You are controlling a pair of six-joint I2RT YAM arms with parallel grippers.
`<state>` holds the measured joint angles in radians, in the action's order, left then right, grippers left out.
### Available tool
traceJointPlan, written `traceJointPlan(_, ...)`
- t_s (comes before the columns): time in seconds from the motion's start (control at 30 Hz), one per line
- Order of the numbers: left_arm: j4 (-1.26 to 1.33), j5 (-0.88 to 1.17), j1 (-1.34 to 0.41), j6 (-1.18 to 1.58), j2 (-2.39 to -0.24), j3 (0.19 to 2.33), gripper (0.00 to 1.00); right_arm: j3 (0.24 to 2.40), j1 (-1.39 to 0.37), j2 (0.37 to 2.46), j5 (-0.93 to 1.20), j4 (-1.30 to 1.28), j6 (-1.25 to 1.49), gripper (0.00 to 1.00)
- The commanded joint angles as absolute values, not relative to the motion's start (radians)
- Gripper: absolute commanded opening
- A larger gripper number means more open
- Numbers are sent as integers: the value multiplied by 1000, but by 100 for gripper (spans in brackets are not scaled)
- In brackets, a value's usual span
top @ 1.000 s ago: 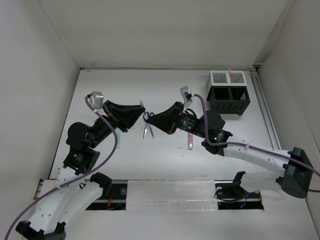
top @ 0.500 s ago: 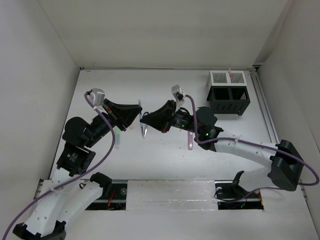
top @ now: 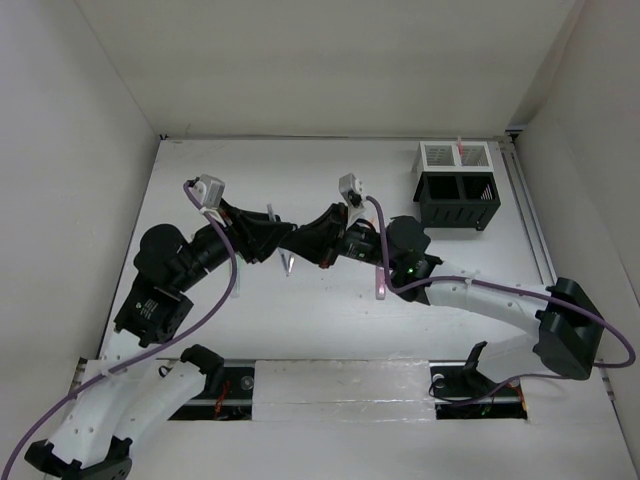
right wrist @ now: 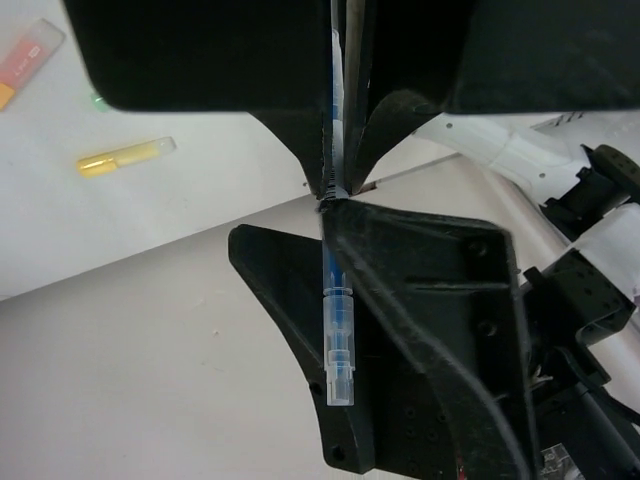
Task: Sort the stationery into containers
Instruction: Close the pen cap on the pen.
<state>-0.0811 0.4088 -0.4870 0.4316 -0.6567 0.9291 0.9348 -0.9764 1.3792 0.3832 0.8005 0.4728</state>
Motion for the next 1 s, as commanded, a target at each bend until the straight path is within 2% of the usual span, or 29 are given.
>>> traceJointPlan(0.0,-66,410,-489,408,-629,960,43,974,-982,1358,341,830,451,0)
traceJointPlan(0.2,-87,439,-489,399,-595,960,66,994,-982,1376,279,819,431,0)
traceJointPlan(0.27,-104,428,-489,390,-586,971,81,994,-973,1385,270,819,431,0)
traceJointPlan(0.33,-127,390,-489,390,-571,980,100,1003,-973,1394,270,810,431,0)
traceJointPlan(0.53,-247,120,-489,411,-523,1055,100,992,-973,1385,270,801,422,0)
traceJointPlan(0.6,-271,-80,-489,436,-509,1089,100,974,-973,1375,270,801,411,0)
traceJointPlan(0.63,-291,-81,-489,446,-496,1089,100,974,-973,1362,270,790,411,0)
traceJointPlan(0.7,-311,-211,-489,457,-486,1101,100,963,-973,1352,261,766,387,0)
traceJointPlan(0.97,-328,-287,-489,457,-506,1126,100,933,-973,1331,261,746,310,0)
